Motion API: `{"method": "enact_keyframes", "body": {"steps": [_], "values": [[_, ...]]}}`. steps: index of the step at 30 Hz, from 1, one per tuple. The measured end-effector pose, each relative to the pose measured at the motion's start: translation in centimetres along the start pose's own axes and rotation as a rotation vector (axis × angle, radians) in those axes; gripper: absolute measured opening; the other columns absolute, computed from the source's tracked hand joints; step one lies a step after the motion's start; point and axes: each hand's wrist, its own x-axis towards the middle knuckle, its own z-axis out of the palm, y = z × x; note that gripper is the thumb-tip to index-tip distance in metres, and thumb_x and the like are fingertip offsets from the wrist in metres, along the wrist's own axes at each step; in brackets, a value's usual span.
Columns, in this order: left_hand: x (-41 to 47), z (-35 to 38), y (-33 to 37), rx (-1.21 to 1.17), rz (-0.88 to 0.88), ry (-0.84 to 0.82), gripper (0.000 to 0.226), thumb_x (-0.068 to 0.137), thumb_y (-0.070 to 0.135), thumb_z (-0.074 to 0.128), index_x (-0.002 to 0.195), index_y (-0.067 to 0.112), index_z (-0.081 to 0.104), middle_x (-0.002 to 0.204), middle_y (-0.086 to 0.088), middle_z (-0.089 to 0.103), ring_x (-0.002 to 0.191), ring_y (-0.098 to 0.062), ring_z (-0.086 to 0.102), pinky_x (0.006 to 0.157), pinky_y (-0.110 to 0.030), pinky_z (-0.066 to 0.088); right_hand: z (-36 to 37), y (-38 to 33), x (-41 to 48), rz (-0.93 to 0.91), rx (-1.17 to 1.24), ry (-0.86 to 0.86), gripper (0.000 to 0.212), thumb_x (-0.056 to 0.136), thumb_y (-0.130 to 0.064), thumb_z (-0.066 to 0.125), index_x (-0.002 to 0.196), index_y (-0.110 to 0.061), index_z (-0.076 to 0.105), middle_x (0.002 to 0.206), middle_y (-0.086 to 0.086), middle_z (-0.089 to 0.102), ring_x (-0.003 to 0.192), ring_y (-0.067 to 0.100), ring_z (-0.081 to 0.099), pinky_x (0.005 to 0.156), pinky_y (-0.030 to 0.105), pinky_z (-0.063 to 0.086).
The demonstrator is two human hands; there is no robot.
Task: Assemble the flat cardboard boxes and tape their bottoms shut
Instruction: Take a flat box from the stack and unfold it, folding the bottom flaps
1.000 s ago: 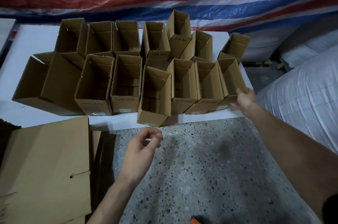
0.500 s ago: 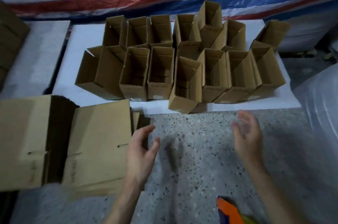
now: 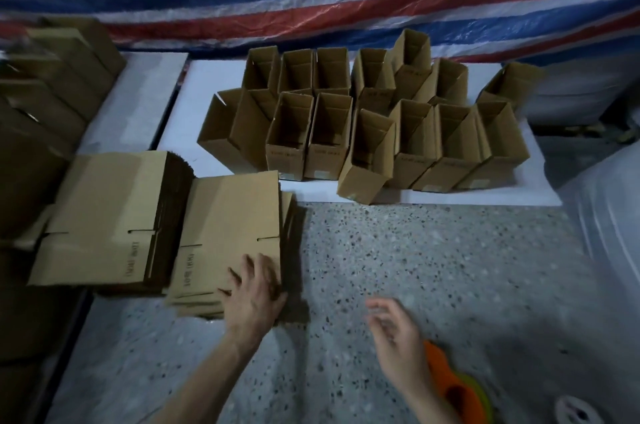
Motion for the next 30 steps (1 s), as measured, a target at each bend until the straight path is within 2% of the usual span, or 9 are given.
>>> {"method": "enact_keyframes", "body": {"steps": [3,6,10,13,16,17,19,24,30], "values": [[0.2,-0.8,1.7,0.092,-0.007,0.076,0.069,0.093,0.056,0.053,0.142,0.015,0.028,0.143,-0.015,0.036,0.125,-0.044,0.046,0.100,-0.059,0.045,-0.2,-0.4,-1.7,-0.049,-0.009,0.012,0.027,0.095,-0.006,0.064,0.095,-0.032,0.068,0.102,-0.020,0.070,0.090,0.002,0.069,0.076,0.023,0.057],[-0.8,-1.4,3.3,0.202,0.000,0.073,0.049,0.103,0.038,0.039,0.142,0.009,0.034,0.144,-0.018,0.041,0.116,-0.041,0.056,0.091,-0.048,0.052,-0.7,-0.8,-3.1,-0.054,-0.006,0.017,0.032,0.095,-0.009,0.064,0.097,-0.041,0.068,0.102,-0.018,0.071,0.092,0.004,0.070,0.077,0.024,0.057],[-1.9,-1.9,2.9,0.044,0.092,0.118,0.023,0.102,0.021,0.045,0.122,0.012,0.053,0.110,-0.006,0.064,0.093,-0.026,0.066,0.079,-0.037,0.055,-1.1,-1.4,-4.2,-0.010,0.022,0.066,0.037,0.096,-0.012,0.064,0.096,-0.049,0.065,0.091,-0.011,0.073,0.083,0.010,0.071,0.074,0.033,0.059],[-2.0,-2.7,1.7,0.074,0.101,0.139,0.041,0.099,0.037,0.052,0.135,0.018,0.043,0.137,-0.012,0.049,0.124,-0.034,0.051,0.105,-0.054,0.043,-0.9,-2.1,-4.6,-0.017,0.031,0.070,0.033,0.096,-0.015,0.065,0.095,-0.048,0.065,0.089,-0.012,0.073,0.082,0.007,0.070,0.073,0.030,0.057],[-1.3,-3.4,0.9,0.060,0.084,0.011,0.091,0.089,0.055,0.064,0.155,0.019,0.012,0.165,-0.017,0.007,0.149,-0.047,0.011,0.116,-0.067,0.016,-0.6,-2.8,-4.6,-0.049,0.033,0.057,0.035,0.095,-0.013,0.065,0.094,-0.048,0.065,0.090,-0.013,0.072,0.086,0.006,0.070,0.075,0.023,0.055],[-1.1,-3.2,0.7,0.062,0.076,-0.020,0.101,0.087,0.057,0.066,0.157,0.017,0.004,0.166,-0.016,0.001,0.151,-0.046,0.007,0.117,-0.066,0.014,-0.4,-3.0,-4.7,-0.052,0.034,0.048,0.036,0.096,-0.013,0.064,0.094,-0.049,0.065,0.091,-0.014,0.072,0.086,0.005,0.070,0.074,0.021,0.055],[-1.0,-2.7,0.5,0.076,0.071,-0.022,0.094,0.091,0.055,0.062,0.156,0.014,0.009,0.164,-0.014,0.010,0.148,-0.043,0.018,0.117,-0.065,0.022,-0.4,-3.2,-5.0,-0.080,0.040,0.041,0.036,0.096,-0.012,0.064,0.094,-0.048,0.065,0.096,-0.016,0.071,0.089,0.004,0.069,0.075,0.017,0.053],[-1.5,-1.4,0.9,0.128,0.197,0.111,0.040,0.103,0.025,0.043,0.139,0.007,0.041,0.135,-0.012,0.051,0.112,-0.033,0.058,0.091,-0.044,0.053,-1.8,-2.7,-6.0,-0.133,0.085,0.101,0.036,0.092,-0.003,0.067,0.092,-0.039,0.070,0.099,-0.014,0.073,0.088,0.008,0.071,0.073,0.015,0.054],[-2.5,-5.4,-0.5,0.164,0.334,0.295,0.027,0.104,0.024,0.042,0.127,0.013,0.049,0.101,-0.001,0.065,0.071,-0.017,0.064,0.061,-0.031,0.053,-2.7,-2.0,-6.1,-0.106,0.119,0.155,0.044,0.094,-0.003,0.063,0.092,-0.046,0.068,0.092,-0.010,0.074,0.085,0.013,0.072,0.073,0.026,0.057]]}}
